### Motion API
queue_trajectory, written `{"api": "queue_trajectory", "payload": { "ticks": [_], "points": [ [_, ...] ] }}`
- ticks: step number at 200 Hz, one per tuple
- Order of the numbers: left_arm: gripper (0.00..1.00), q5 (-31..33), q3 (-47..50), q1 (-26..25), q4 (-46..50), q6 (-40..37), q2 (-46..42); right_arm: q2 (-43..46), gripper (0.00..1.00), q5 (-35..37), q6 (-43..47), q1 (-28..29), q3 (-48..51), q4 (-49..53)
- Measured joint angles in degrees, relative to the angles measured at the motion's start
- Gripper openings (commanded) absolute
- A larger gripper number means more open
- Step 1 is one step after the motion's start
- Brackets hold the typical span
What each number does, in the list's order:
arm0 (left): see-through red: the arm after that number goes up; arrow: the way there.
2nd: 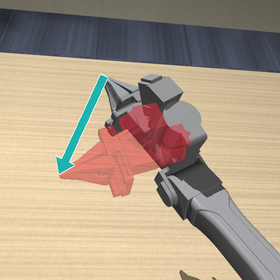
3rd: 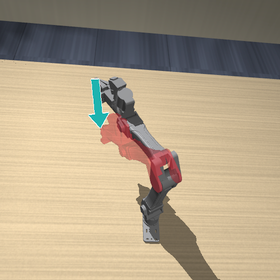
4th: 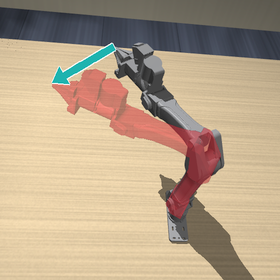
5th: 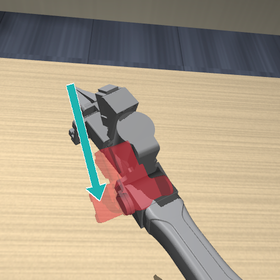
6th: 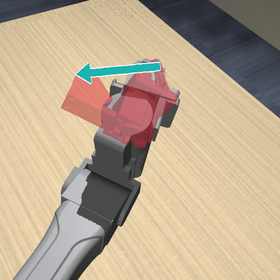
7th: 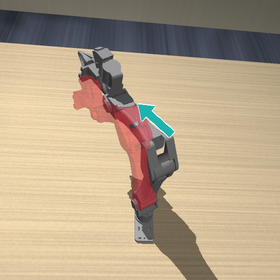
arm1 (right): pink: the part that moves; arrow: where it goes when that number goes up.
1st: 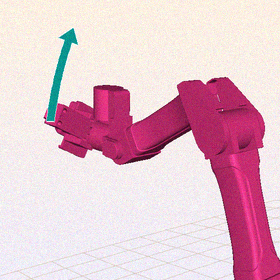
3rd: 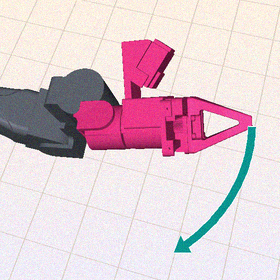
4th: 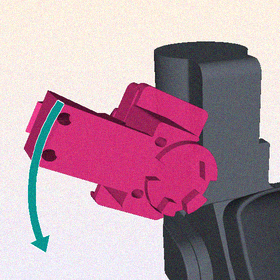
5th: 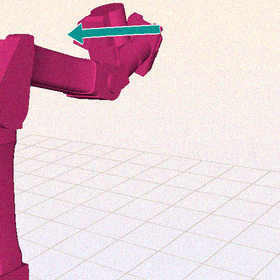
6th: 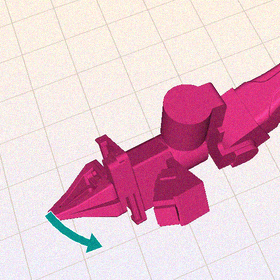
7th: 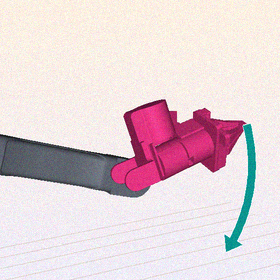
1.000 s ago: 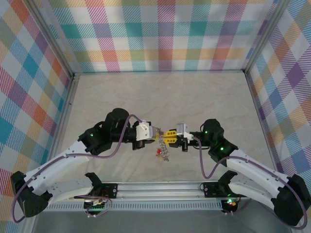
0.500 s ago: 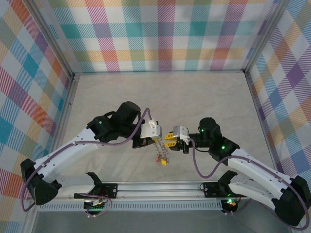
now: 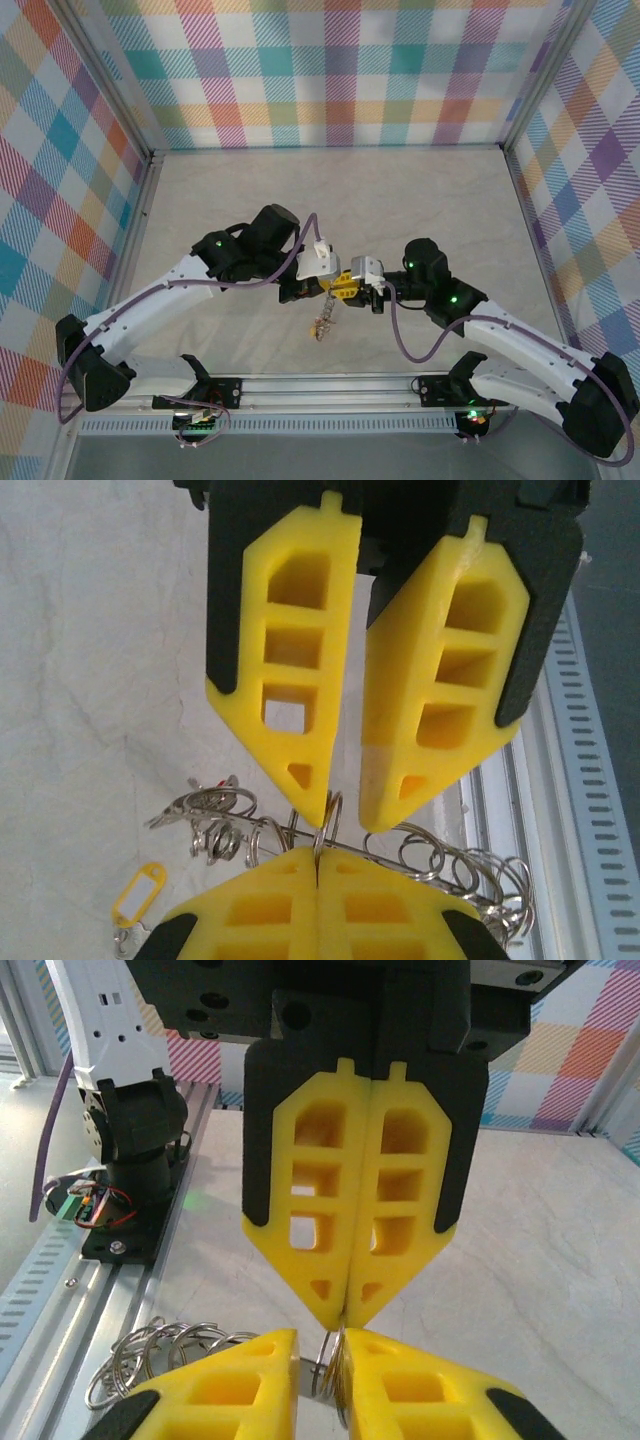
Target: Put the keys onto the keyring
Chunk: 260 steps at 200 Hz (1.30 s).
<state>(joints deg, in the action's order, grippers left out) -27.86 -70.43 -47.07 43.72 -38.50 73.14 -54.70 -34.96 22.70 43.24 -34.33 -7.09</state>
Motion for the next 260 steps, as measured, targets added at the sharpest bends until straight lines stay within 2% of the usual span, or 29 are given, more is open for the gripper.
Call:
{"api": "queue_trajectory", "payload": {
  "ticks": [27,60,95,127,152,192,260],
  "points": [
    [0.00,-0.13,-0.02,0.00,0.52,0.39,0.42,-0.98,0.14,0.90,-0.37,0.55,0.00,-0.61],
    [0.00,-0.17,-0.02,0.04,0.76,0.35,0.42,-0.46,0.27,2.21,-0.61,0.87,0.15,-0.59],
    [0.00,-1.64,0.13,0.11,0.17,-2.19,-0.52,5.84,0.33,4.66,2.34,0.87,2.21,0.98],
    [0.00,-3.30,-0.20,0.22,0.28,-5.18,-1.81,8.22,0.34,4.76,6.88,0.87,2.49,3.80],
    [0.00,-4.68,-0.44,0.28,1.36,-7.17,-1.75,5.86,0.35,4.33,8.46,0.87,2.49,4.90],
    [0.00,-6.38,-1.05,0.28,2.97,-9.68,-1.75,1.79,0.29,3.13,9.40,0.87,1.95,4.57],
    [0.00,-7.34,-2.45,0.28,4.46,-12.15,-1.62,1.07,0.35,-1.38,9.51,0.87,-0.13,3.30]
  ]
}}
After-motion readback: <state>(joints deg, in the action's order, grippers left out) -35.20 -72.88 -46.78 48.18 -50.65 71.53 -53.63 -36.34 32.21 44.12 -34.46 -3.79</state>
